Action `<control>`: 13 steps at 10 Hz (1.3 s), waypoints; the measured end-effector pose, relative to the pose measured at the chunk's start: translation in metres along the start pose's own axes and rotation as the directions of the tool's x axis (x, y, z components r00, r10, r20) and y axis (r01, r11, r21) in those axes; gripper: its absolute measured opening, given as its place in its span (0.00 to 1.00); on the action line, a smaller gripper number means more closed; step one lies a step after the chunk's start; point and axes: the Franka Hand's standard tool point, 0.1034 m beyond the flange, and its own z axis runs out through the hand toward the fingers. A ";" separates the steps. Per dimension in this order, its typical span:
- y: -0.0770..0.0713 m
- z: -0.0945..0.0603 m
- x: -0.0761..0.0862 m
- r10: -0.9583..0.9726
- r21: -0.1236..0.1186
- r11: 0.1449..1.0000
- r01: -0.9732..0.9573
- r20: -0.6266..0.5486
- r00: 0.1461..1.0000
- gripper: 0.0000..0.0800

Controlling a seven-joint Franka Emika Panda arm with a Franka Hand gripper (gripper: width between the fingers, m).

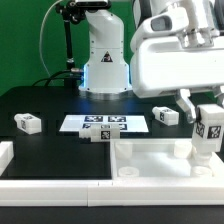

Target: Assemble one leg

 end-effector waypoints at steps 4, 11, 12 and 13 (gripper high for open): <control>-0.002 0.009 -0.011 -0.001 0.004 1.000 0.001 0.016 1.000 0.36; -0.002 0.019 -0.021 0.003 -0.004 1.000 -0.003 -0.023 1.000 0.36; -0.002 0.019 -0.021 0.003 -0.005 1.000 -0.003 -0.027 1.000 0.36; -0.002 0.019 -0.021 0.003 -0.005 1.000 -0.003 -0.028 1.000 0.36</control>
Offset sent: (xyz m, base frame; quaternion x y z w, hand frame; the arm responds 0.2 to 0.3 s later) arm -0.0073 -0.0054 -0.0038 0.0013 0.0022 -0.0075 1.0000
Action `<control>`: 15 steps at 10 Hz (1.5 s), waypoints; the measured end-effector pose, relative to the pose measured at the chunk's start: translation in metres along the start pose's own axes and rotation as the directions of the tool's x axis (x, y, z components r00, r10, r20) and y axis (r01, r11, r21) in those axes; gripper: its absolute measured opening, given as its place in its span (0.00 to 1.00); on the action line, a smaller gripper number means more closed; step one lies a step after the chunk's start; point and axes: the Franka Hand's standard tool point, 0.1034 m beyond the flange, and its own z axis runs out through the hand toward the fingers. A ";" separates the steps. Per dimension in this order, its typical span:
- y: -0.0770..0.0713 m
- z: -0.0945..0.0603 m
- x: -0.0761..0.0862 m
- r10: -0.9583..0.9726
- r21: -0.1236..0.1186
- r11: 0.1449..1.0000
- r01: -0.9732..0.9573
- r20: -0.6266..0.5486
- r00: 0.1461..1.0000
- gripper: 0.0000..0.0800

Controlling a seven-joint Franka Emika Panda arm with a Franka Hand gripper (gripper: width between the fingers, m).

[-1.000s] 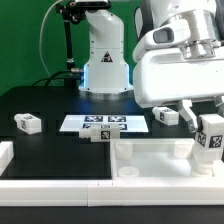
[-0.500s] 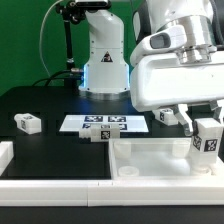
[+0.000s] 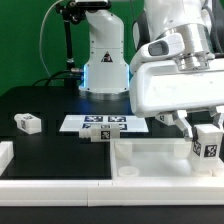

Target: Assemble one leg

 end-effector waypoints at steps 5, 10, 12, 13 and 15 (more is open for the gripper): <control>-0.002 0.001 -0.001 0.001 0.010 1.000 -0.001 0.046 0.999 0.78; -0.004 0.013 0.012 0.034 0.071 0.995 -0.068 0.402 0.915 0.81; 0.002 0.016 0.008 0.018 0.084 0.994 -0.067 0.482 0.876 0.81; 0.009 0.014 0.006 0.025 0.080 0.994 -0.075 0.498 0.867 0.81; 0.007 0.015 0.006 0.049 0.069 0.993 -0.096 0.498 0.866 0.65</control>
Offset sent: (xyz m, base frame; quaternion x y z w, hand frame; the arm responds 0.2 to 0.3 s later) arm 0.0000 0.0000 0.0000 0.0000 0.0000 0.0000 1.0000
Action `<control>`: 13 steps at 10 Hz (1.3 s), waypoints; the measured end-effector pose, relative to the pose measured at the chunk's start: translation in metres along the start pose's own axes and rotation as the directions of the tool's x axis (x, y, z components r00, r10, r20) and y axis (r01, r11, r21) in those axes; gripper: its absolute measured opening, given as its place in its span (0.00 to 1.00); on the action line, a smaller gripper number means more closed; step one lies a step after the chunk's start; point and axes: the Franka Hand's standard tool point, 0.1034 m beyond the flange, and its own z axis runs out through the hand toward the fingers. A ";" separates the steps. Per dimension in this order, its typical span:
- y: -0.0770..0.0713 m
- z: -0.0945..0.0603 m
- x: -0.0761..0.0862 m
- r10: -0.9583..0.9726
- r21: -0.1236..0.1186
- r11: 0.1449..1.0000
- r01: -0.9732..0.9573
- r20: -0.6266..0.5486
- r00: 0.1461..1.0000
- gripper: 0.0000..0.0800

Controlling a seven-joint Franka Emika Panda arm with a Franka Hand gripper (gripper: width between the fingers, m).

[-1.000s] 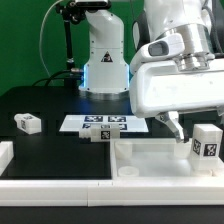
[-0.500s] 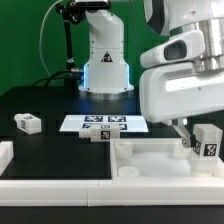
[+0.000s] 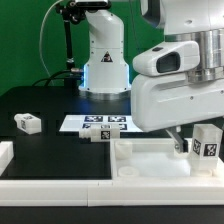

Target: Assemble one leg

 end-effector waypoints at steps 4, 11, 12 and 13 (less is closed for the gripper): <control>0.001 0.000 0.000 0.239 0.001 0.971 -0.239 0.000 0.971 0.36; 0.009 0.001 -0.004 0.916 0.020 0.402 -0.916 0.001 0.402 0.36; 0.010 0.001 -0.006 0.944 0.036 0.329 -0.944 0.002 0.329 0.36; 0.010 0.001 -0.006 0.941 0.036 0.339 -0.940 0.002 0.340 0.36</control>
Offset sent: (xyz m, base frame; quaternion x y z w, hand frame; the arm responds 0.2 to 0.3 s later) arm 0.0000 0.0000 0.0000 0.0000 0.0000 0.1938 0.9810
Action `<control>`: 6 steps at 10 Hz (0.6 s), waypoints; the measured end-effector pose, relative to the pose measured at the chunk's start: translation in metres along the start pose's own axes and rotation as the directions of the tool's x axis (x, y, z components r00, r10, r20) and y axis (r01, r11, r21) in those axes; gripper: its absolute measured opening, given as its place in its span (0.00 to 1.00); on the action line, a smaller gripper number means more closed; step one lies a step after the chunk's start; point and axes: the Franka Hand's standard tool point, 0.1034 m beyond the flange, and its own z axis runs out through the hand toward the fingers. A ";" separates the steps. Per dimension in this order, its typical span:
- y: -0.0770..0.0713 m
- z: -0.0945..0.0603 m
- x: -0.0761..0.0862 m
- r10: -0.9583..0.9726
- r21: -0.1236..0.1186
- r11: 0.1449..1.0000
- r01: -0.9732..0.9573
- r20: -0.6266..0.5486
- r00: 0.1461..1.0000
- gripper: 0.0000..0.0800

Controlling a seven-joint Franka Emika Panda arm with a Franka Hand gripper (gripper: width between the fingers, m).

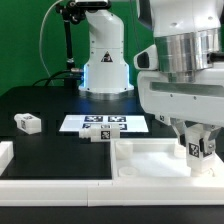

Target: Assemble one leg

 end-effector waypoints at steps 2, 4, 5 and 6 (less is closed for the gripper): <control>0.000 0.000 -0.003 -0.087 -0.008 0.996 0.087 0.000 0.996 0.57; -0.004 0.001 -0.019 -0.479 -0.057 0.876 0.479 0.017 0.878 0.78; -0.005 0.002 -0.028 -0.601 -0.070 0.796 0.602 0.035 0.799 0.78; -0.006 0.001 -0.035 -0.636 -0.070 0.767 0.637 0.044 0.771 0.81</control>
Offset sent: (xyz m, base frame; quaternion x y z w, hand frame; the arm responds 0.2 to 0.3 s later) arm -0.0045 0.0182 -0.0012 -0.0310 0.0056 -0.4606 0.8871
